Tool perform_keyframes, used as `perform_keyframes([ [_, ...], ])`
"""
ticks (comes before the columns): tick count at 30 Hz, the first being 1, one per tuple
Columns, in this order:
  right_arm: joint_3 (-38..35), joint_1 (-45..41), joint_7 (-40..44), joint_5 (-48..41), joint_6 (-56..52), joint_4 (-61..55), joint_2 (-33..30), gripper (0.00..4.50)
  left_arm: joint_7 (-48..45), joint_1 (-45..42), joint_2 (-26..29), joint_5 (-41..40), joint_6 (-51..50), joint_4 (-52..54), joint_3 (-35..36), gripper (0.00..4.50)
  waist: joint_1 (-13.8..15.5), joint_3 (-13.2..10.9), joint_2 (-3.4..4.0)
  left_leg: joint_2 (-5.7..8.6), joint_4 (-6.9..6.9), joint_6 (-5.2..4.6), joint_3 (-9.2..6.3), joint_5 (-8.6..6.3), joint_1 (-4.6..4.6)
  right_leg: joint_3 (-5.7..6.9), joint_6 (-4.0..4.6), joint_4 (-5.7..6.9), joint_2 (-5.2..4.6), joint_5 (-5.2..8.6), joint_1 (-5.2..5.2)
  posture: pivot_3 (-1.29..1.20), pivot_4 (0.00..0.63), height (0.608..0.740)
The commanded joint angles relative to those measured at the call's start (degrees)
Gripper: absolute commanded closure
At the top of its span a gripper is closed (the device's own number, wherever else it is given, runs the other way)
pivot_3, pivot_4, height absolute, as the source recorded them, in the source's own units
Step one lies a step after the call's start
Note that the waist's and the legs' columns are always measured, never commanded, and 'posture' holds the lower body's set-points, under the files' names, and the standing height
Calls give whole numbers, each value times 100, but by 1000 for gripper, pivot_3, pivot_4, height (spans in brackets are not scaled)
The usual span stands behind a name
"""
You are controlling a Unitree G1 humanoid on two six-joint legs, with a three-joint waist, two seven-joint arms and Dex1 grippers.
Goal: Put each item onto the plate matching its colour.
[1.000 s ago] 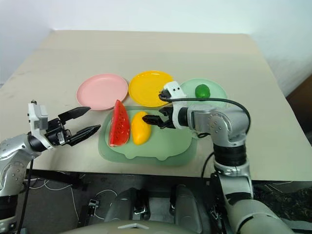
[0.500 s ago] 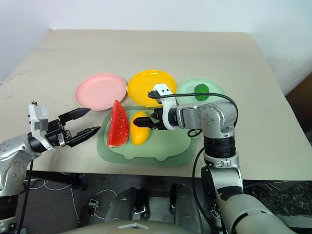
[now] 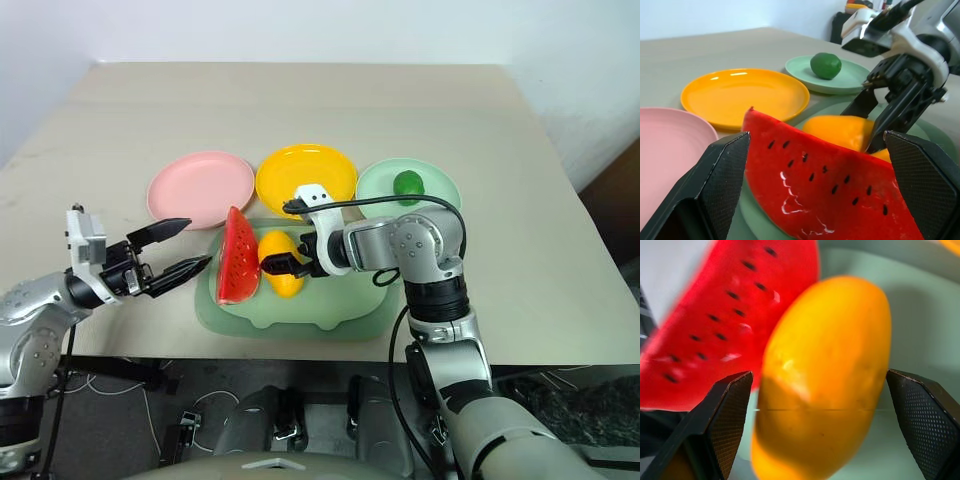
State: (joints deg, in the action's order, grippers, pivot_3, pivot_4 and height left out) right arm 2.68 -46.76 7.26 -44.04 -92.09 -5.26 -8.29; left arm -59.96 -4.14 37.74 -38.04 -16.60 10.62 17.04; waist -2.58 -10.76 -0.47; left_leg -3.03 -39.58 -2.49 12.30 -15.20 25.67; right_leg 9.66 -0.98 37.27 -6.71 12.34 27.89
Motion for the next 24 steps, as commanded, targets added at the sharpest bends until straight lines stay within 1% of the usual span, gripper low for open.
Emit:
perform_keyframes([
  [1, 56, -67, 158, 157, 117, -119, 43, 381, -103, 54, 80, -12, 120, 30, 134, 0, 2, 0, 0, 0, 0, 0, 0, 0, 0, 0, 0, 0, 0, 0, 0, 0, 150, 696],
  [2, 99, -69, 228, 180, 169, -154, 15, 531, -128, 70, 95, -10, 133, 7, 157, 0, 1, 0, 0, 0, 0, 0, 0, 0, -1, 0, 0, 0, 0, 0, 0, 0, 150, 696],
  [4, 226, -65, 395, 209, 247, -256, -87, 1173, -160, 92, 114, -7, 150, -21, 184, 0, 1, 0, 0, 0, 0, 0, 0, 0, -1, 0, 0, 0, 0, 0, 0, 0, 150, 696],
  [5, 286, -62, 472, 229, 288, -317, -149, 1337, -179, 100, 126, 0, 166, -44, 195, 0, 4, 0, 0, 0, 0, 0, 0, 0, -1, 0, 0, 0, 0, 0, 0, 0, 150, 696],
  [8, 257, -100, 735, 199, 348, -550, -381, 1350, -206, 125, 139, 0, 217, -79, 222, 0, 9, 0, 0, 0, 1, 0, 0, 0, 1, -1, 0, -1, -3, 0, 2, 0, 150, 696],
  [11, 8, -243, 1102, 124, 716, -782, -646, 1350, -187, 142, 140, 5, 249, -66, 254, 0, 6, 0, 0, 1, 1, 0, 0, 0, 2, -1, 0, -3, -4, 1, 3, 0, 150, 696],
  [14, 3, -558, 1357, 400, 1307, -547, -947, 1350, -158, 226, 149, -24, 232, 23, 320, 0, 2, 0, 0, 0, 2, 0, 0, 0, 1, -1, 0, -3, -3, 0, 5, 0, 150, 696],
  [15, 53, -657, 1434, 514, 1500, -376, -1016, 1350, -146, 254, 147, -21, 235, 44, 337, 0, -4, 0, 0, 0, 4, 0, 1, 0, 1, -3, 0, -3, -3, 0, 7, 0, 150, 696],
  [18, 468, -1048, 1613, 1238, 2495, 731, -1095, 1350, -115, 336, 131, -26, 234, 118, 383, 0, -11, 0, -1, 0, 9, 2, 6, 1, -4, -6, 0, -2, -1, 1, 9, 0, 150, 696],
  [22, 1068, -1494, 2096, 2241, 4059, 2542, -985, 1350, -31, 394, 129, -45, 210, 224, 421, 0, -12, 0, -1, 0, 13, 5, 14, 3, -8, -7, 0, 0, 2, 1, 9, 0, 150, 696],
  [24, 1204, -1753, 2294, 2589, 4673, 3454, -828, 1350, 13, 419, 130, -52, 191, 293, 432, 0, -7, 0, -1, 0, 14, 5, 17, 4, -6, -7, -1, 1, 2, 1, 10, 0, 150, 696],
])
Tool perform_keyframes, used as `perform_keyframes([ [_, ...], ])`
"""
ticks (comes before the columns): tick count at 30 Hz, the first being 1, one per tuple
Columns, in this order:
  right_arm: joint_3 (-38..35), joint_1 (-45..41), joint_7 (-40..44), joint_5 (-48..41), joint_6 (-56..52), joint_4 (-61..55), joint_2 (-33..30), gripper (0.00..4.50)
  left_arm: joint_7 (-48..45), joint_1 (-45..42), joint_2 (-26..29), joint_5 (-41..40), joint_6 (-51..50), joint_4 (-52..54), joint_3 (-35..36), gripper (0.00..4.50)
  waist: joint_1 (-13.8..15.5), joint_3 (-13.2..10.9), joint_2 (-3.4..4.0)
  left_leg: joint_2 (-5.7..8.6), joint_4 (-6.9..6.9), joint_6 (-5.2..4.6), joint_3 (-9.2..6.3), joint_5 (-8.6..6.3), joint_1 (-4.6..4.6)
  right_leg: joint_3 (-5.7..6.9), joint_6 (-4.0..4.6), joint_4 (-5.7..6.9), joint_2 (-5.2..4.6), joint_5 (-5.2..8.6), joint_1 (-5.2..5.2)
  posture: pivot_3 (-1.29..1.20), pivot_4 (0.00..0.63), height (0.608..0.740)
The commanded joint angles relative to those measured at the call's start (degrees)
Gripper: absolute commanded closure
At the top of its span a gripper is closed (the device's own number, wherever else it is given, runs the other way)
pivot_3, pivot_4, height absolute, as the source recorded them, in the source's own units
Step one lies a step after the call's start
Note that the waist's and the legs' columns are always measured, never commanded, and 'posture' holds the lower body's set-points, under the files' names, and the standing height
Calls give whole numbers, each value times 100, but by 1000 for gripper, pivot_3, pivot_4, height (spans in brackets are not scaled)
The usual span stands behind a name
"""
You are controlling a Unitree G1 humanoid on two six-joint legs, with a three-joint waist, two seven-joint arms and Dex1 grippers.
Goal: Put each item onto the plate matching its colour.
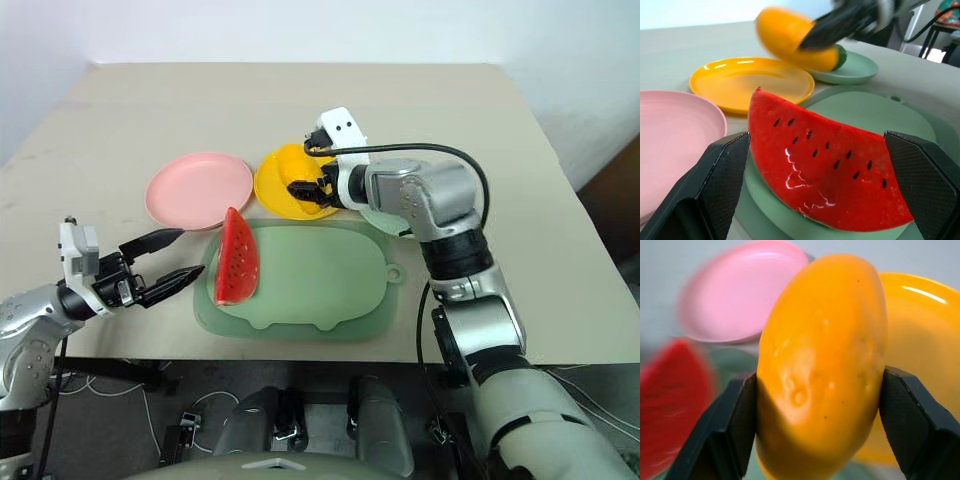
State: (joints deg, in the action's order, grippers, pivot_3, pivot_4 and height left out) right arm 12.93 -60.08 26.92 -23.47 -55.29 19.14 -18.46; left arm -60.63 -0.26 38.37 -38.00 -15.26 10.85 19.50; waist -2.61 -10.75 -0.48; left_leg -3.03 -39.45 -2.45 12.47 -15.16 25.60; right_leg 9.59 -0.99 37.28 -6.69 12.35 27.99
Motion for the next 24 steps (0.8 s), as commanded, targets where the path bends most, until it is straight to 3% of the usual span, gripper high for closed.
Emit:
perform_keyframes([
  [1, 208, -572, 382, 688, 1257, 1471, 292, 1350, 101, 44, 66, -62, 45, 300, 193, 0, -9, 0, 0, 0, 0, 0, 3, 0, -1, 0, -1, 1, 0, 0, 0, 0, 150, 696],
  [6, 96, -1170, 425, 1230, 2341, 3162, 772, 1350, 243, 132, 34, -83, 1, 477, 217, 0, -38, -1, 0, 0, 0, 2, 9, 3, -1, -3, -2, 18, 1, 1, 10, 0, 150, 696],
  [10, -90, -1431, 484, 1409, 2687, 3830, 1027, 87, 336, 189, 23, -102, -35, 593, 204, 0, -71, -1, 1, 0, 0, 5, 7, 4, -1, -6, -3, 22, 0, 1, 11, 0, 150, 696],
  [13, -186, -1492, 577, 1508, 2709, 3883, 1054, 38, 367, 189, 43, -116, -42, 599, 219, 0, -76, 0, 0, 0, 0, 5, 5, 4, 0, -8, -3, 22, -1, 1, 10, 0, 150, 696],
  [18, -458, -1462, 842, 1447, 2362, 3297, 789, 38, 349, 183, 72, -125, -30, 563, 248, 0, -96, -1, 2, 0, 0, 5, 4, 5, -1, -8, -3, 25, -2, 1, 11, 0, 150, 696],
  [24, -730, -581, 1241, 1079, 1379, 877, 208, 38, 299, 110, 57, -157, 3, 420, 281, 0, -112, 1, -1, 0, 0, 6, -1, 4, -2, -8, -3, 27, -5, 1, 11, 0, 150, 696],
])
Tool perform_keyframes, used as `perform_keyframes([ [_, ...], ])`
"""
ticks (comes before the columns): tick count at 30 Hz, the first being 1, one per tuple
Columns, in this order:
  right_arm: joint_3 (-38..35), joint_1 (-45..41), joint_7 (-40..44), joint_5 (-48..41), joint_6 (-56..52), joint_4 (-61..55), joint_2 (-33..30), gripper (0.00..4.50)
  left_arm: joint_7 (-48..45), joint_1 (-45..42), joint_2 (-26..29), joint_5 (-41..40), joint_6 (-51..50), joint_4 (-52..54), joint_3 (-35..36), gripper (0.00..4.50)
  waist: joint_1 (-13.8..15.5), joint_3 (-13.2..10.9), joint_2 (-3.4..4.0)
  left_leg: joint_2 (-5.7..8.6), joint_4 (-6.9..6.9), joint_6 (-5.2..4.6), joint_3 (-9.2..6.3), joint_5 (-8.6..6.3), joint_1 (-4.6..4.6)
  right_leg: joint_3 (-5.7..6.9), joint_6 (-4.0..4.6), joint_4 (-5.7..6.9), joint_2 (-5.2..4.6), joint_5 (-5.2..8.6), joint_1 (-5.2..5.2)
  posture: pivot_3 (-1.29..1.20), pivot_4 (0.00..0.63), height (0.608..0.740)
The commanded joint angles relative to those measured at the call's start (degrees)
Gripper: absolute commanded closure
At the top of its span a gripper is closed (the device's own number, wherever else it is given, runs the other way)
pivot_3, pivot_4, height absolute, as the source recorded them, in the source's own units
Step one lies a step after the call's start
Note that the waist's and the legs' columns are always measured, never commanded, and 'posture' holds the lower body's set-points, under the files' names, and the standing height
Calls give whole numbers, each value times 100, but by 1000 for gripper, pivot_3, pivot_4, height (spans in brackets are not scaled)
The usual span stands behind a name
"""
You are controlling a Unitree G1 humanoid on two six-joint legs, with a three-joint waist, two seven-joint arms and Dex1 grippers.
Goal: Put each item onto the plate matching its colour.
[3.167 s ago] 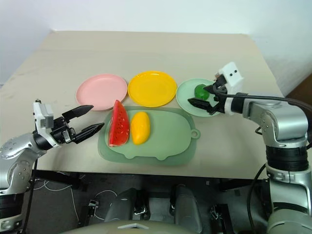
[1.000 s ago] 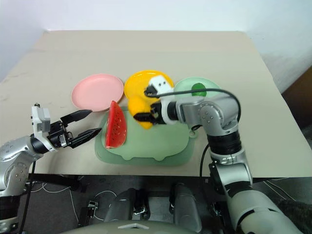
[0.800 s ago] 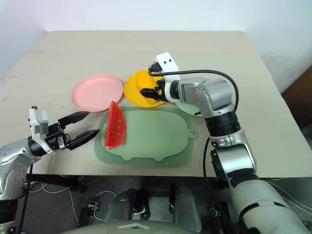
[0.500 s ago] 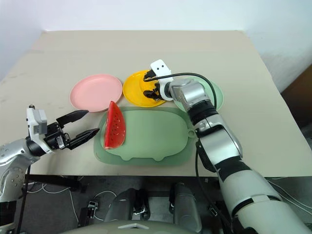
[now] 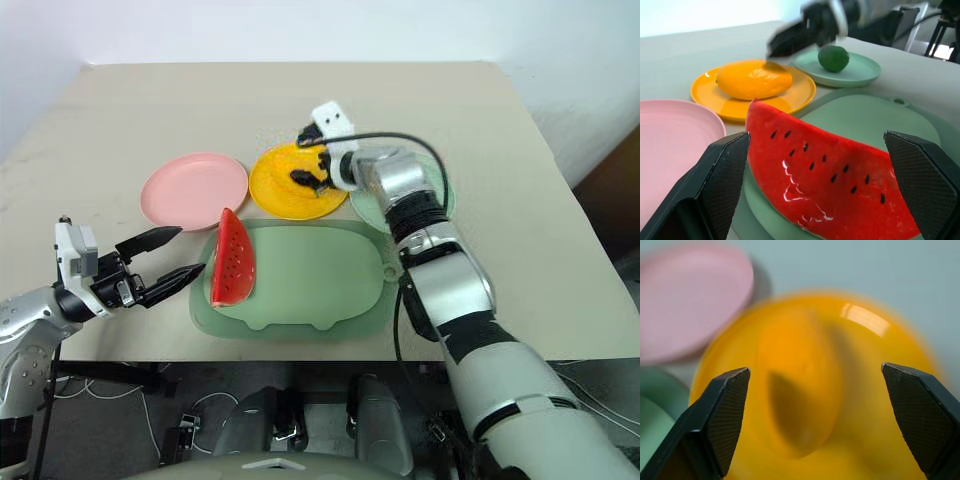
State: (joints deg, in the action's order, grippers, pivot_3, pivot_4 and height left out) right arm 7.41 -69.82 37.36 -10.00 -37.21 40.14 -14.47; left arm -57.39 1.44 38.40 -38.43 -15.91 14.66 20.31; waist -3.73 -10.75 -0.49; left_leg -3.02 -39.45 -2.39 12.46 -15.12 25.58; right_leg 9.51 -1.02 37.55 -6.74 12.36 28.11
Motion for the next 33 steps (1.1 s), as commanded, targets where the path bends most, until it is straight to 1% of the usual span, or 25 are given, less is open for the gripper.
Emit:
perform_keyframes([
  [1, -222, 653, 251, -373, -626, -1769, -298, 38, -6, -94, 41, -153, 41, 36, 210, 0, -1, 1, -1, 0, 0, 0, -2, 0, -2, 0, 0, 1, 0, 0, -1, 0, 150, 696],
  [2, -265, 1000, 326, -504, -841, -2405, -438, 38, 40, -133, 18, -229, -23, 75, 219, 0, 9, 1, -2, 0, 0, 0, -3, 0, -3, 1, 0, 1, -1, 0, -3, 0, 150, 696],
  [5, -386, 1688, 363, -805, -1304, -3662, -654, 38, 84, -150, 12, -345, -134, 169, 256, 0, 46, 1, -1, 2, 0, 0, -6, 0, -4, 1, 0, 0, -4, 0, -7, 0, 150, 696],
  [8, -610, 2463, 570, -1290, -1432, -4989, -880, 38, 123, -66, 70, -383, -219, 350, 290, 0, 48, 1, -1, 1, -2, 0, -5, 0, -7, 0, 1, 1, -4, 0, -6, 0, 150, 696],
  [11, -767, 2888, 732, -1705, -1729, -5691, -1154, 38, 288, 87, 76, -487, -400, 640, 343, 0, 60, 1, -2, 1, -1, 1, -7, 0, -7, 1, 1, 1, -3, 0, -7, 0, 150, 696],
  [14, -916, 3145, 761, -2016, -1831, -6059, -1279, 38, 518, 214, 64, -494, -500, 885, 377, 0, 102, 2, -3, 1, -2, 1, -7, -1, -16, 1, 2, -1, -4, 0, -17, 0, 150, 696],
  [16, -1107, 3651, 956, -2044, -976, -6404, -1258, 38, 902, 286, -2, -301, -548, 1189, 272, 0, 133, 2, -4, 1, -2, 1, -9, -1, -19, 1, 3, -5, -4, 1, -20, 0, 150, 696],
  [17, -1148, 3868, 1040, -2081, -793, -6532, -1304, 38, 1072, 309, -35, -261, -593, 1324, 213, 0, 169, 2, -4, 1, -2, 1, -13, -1, -19, 3, 3, -9, -4, 1, -23, 0, 150, 696],
  [21, -1260, 4265, 1101, -2338, -595, -6723, -1369, 38, 1454, 367, -124, -206, -688, 1623, 78, 0, 194, 2, -4, 3, -2, 1, -17, -1, -19, 9, 3, -30, -3, 0, -40, 0, 150, 696],
  [24, -1252, 4529, 1229, -2412, -480, -6727, -1538, 38, 1737, 372, -219, -279, -868, 1819, -26, 0, 221, 3, -5, 3, -4, 1, -19, -2, -29, 9, 6, -37, -4, 0, -55, 0, 150, 696],
  [28, -1186, 4796, 1463, -2518, -363, -6740, -1785, 38, 2004, 316, -368, -399, -1064, 1975, -181, 0, 289, 2, -5, 3, -4, -1, -20, -3, -31, 9, 10, -41, -3, 3, -58, 0, 150, 696],
  [33, -1059, 4810, 1562, -2435, -161, -6579, -1929, 38, 2440, 95, -454, -284, -1308, 2036, -392, 0, 300, 2, -5, 3, -9, -2, -24, -3, -32, 11, 9, -39, -2, 2, -62, 0, 150, 696],
])
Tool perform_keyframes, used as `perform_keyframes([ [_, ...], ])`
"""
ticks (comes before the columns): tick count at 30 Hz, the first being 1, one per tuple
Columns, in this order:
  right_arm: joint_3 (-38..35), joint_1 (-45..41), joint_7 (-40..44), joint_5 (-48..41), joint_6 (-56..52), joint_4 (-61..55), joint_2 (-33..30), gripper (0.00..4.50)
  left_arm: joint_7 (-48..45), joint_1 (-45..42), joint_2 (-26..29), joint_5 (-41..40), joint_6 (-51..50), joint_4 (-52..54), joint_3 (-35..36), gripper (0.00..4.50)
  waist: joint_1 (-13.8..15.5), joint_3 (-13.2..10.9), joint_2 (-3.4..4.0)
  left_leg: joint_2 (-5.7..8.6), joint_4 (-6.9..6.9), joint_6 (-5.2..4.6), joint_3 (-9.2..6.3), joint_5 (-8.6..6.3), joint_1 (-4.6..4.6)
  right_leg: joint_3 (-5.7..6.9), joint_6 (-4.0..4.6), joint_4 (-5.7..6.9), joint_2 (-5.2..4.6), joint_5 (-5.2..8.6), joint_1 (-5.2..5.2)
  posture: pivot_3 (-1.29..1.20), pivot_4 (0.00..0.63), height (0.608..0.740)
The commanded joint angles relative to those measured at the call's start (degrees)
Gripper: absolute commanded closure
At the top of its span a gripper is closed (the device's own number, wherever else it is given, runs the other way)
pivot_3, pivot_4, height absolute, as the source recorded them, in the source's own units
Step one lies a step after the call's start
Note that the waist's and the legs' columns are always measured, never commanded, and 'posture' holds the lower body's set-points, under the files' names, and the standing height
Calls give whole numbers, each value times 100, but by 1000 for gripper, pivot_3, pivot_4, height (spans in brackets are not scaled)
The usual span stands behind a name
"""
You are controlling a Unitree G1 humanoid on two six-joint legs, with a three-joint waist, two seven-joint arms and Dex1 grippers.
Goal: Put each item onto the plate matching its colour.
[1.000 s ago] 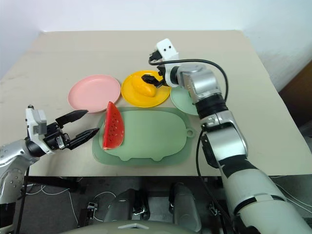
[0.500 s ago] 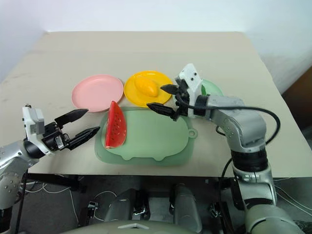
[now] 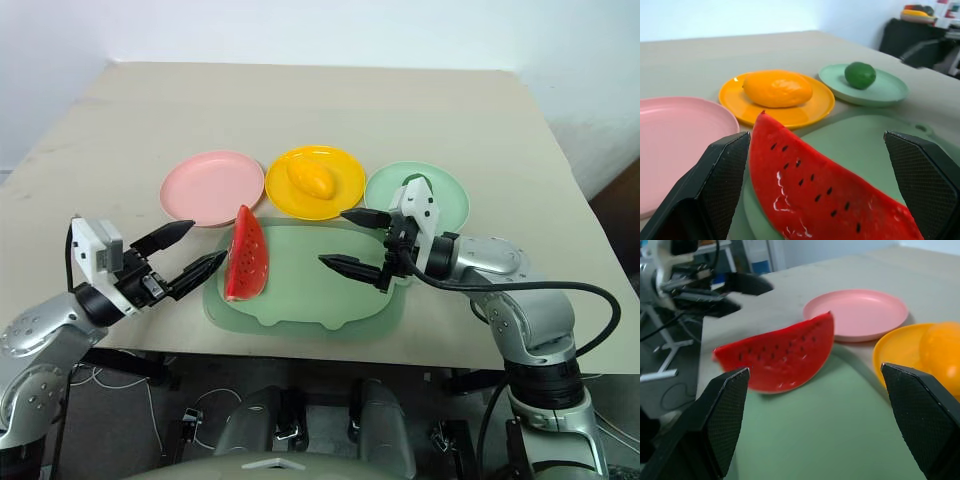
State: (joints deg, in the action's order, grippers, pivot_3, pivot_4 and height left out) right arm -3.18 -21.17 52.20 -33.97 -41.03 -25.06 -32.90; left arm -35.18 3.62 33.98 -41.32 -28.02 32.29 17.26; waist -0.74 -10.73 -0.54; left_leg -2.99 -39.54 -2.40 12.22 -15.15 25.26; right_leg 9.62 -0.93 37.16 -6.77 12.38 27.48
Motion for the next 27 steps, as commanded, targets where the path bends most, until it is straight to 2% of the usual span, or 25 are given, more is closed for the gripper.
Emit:
perform_keyframes([
  [1, 44, -56, 88, 25, 294, -12, -106, 38, 389, -182, -39, 92, -171, 292, -170, 0, 2, 0, 0, 0, -1, 0, -1, 0, 0, 1, 0, -1, 0, 0, -2, 0, 150, 696],
  [8, 246, -30, -211, 191, 411, 6, -10, 38, 1490, -701, -144, 261, -909, 721, -497, 0, 9, 0, -2, 1, -11, -3, -9, -1, 2, 5, -3, 1, 0, -2, -9, 0, 150, 696],
  [15, 274, -81, -393, 208, 351, 41, -55, 38, 1910, -789, 55, 309, -1795, 759, -680, 0, 10, 0, -2, 0, -12, -3, -11, -1, 1, 8, -5, 5, 3, -2, -10, 0, 150, 696],
  [27, 57, 127, -437, 158, 353, -112, -362, 38, 2183, -1201, -452, 303, -2241, 520, -1126, 0, 18, 0, -3, 2, -23, -6, -16, -3, 3, 9, -3, 4, 0, -2, -17, 0, 150, 696],
])
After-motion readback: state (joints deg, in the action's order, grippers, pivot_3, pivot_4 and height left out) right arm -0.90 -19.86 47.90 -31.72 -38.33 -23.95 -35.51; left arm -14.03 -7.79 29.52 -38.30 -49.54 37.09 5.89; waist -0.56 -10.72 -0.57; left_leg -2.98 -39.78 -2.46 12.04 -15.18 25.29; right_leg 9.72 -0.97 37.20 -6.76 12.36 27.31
